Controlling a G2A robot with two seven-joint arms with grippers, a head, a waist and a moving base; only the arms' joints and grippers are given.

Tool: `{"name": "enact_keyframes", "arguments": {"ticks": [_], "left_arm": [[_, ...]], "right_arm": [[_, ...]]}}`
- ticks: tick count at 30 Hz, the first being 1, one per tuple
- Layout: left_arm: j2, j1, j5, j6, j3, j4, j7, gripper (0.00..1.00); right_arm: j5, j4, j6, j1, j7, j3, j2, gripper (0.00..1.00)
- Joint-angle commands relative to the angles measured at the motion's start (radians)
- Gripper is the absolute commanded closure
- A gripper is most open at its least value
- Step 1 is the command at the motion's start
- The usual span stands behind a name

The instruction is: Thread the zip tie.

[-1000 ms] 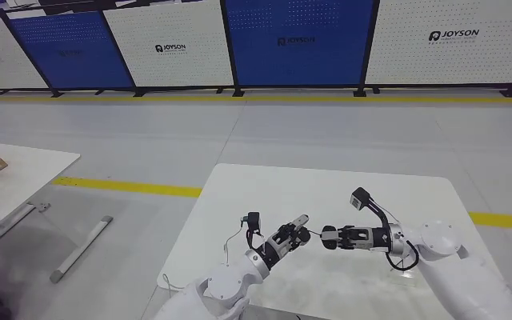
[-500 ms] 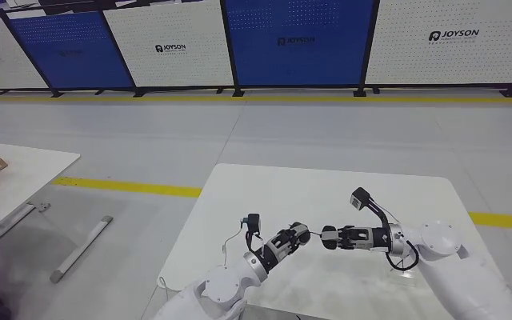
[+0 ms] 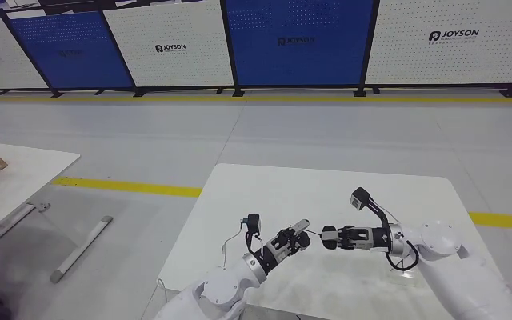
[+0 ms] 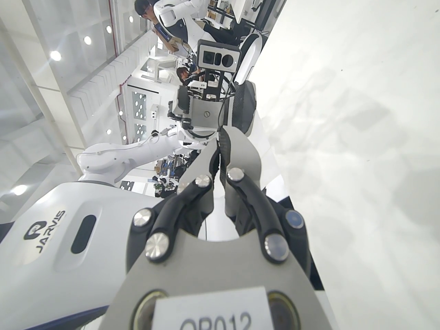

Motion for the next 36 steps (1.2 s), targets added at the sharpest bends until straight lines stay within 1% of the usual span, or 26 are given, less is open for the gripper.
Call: {"name": "enact_keyframes", "arguments": {"ticks": [1, 15, 16, 17, 18, 23, 27, 31, 34, 36], "left_arm": [[-0.001, 0.001, 0.002, 0.000, -0.001, 0.000, -0.001, 1.00], [-0.011, 0.002, 0.025, -0.002, -0.001, 0.006, -0.009, 1.00], [-0.012, 0.002, 0.027, -0.002, -0.001, 0.006, -0.009, 1.00], [-0.013, 0.003, 0.028, -0.001, -0.001, 0.005, -0.008, 1.00], [-0.013, 0.003, 0.031, 0.001, -0.002, 0.004, -0.007, 1.00], [-0.016, 0.007, 0.038, 0.016, -0.005, -0.002, 0.006, 1.00], [-0.019, 0.008, 0.038, 0.033, -0.011, -0.003, 0.028, 1.00], [-0.023, 0.008, 0.027, 0.057, -0.022, 0.003, 0.057, 1.00], [-0.026, 0.006, 0.015, 0.085, -0.031, 0.013, 0.078, 1.00], [-0.028, 0.001, 0.005, 0.112, -0.034, 0.024, 0.092, 1.00]], "right_arm": [[0.000, 0.000, 0.000, 0.000, 0.000, 0.000, 0.000, 1.00], [0.000, 0.000, 0.000, 0.000, 0.000, 0.000, 0.000, 1.00], [-0.002, -0.004, 0.002, -0.005, -0.014, 0.001, 0.000, 1.00], [-0.006, -0.014, 0.005, -0.011, -0.027, 0.003, 0.000, 0.58], [-0.007, -0.023, 0.006, -0.018, -0.036, 0.010, 0.002, 0.00], [-0.005, -0.045, 0.007, -0.045, -0.043, 0.050, 0.012, 0.00], [-0.006, -0.070, 0.000, -0.076, -0.049, 0.088, 0.023, 0.00], [-0.009, -0.092, -0.017, -0.124, -0.064, 0.149, 0.041, 0.00], [-0.017, -0.117, -0.028, -0.172, -0.078, 0.203, 0.057, 0.00], [-0.027, -0.141, -0.033, -0.210, -0.095, 0.241, 0.068, 0.00]]}}
